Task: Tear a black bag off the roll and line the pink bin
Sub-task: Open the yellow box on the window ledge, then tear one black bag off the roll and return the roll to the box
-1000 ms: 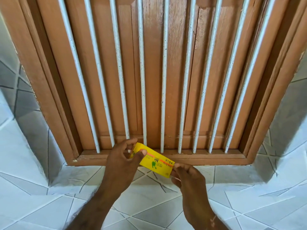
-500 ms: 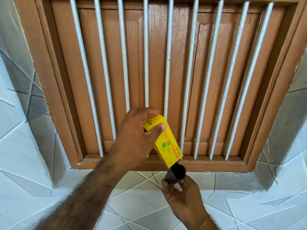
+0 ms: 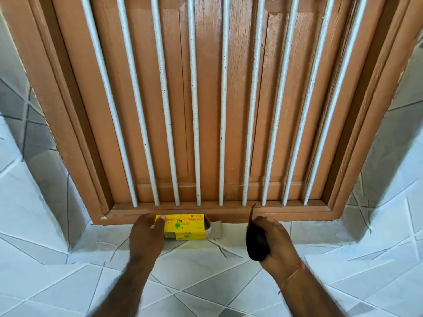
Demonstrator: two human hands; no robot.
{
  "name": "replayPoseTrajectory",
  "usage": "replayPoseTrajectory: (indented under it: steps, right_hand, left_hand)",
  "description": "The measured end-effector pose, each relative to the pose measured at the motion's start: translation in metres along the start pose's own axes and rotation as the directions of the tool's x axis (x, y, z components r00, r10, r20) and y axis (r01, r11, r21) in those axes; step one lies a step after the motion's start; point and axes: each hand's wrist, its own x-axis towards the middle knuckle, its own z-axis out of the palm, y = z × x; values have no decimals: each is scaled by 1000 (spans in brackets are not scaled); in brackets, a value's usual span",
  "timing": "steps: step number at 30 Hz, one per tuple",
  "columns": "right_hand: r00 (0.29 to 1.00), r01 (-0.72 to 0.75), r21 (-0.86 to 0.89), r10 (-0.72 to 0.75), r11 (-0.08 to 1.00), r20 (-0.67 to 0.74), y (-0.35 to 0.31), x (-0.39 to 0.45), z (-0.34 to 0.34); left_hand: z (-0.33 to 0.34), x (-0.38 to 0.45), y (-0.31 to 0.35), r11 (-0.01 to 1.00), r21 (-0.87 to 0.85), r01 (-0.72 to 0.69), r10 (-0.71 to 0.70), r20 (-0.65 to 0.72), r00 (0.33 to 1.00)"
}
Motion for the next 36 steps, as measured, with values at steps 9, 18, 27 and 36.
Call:
replayPoseTrajectory:
  steps: [9, 18, 27, 36]
  right_hand:
    - [974, 225, -448, -217, 865, 70, 22, -1, 43]
    - [972, -230, 198, 214, 953, 99, 36, -1, 33]
    - [940, -327, 119, 311, 937, 137, 23, -16, 33]
    - [974, -211, -173, 223, 962, 50, -7, -21, 45]
  left_hand:
    - [7, -80, 72, 904, -425, 50, 265, 648, 714]
    - [5, -53, 105, 906, -416, -79, 292, 480, 827]
    - [-55, 13, 87, 886, -450, -109, 224, 209, 952]
    - [-117, 34, 2, 849, -522, 82, -72, 39, 997]
